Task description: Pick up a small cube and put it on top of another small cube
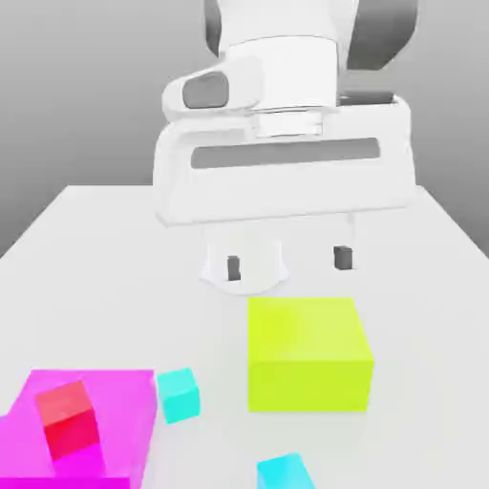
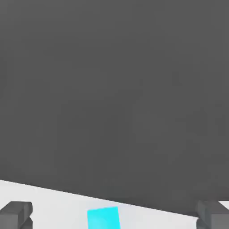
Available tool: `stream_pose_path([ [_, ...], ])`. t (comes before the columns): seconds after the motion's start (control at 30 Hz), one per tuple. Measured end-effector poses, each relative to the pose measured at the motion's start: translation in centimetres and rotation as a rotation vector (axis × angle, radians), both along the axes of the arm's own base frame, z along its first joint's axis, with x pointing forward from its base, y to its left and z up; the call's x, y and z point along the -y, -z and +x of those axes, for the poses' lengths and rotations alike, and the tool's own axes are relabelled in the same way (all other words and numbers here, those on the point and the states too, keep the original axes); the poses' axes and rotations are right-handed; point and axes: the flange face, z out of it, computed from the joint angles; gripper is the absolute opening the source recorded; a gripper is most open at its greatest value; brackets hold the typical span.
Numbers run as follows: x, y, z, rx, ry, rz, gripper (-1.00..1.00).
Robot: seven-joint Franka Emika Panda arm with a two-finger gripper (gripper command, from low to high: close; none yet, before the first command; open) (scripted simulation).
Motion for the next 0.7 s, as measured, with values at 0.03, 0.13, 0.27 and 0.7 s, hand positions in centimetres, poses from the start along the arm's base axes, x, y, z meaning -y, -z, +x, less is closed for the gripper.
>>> stream_pose_path([
  [0.03, -0.3, 1.8, 0.2, -0.025, -0.011, -0.006, 0.00],
  [0.13, -0.7, 7.4, 0.4, -0.100, -0.040, -0.024, 0.00],
  [0.27, -1.0, 14.7, -0.3, -0.200, -0.079, -0.053, 0.00],
  [0.7, -1.1, 25.3, -1.0, -0.257, -0.102, -0.072, -1.00],
])
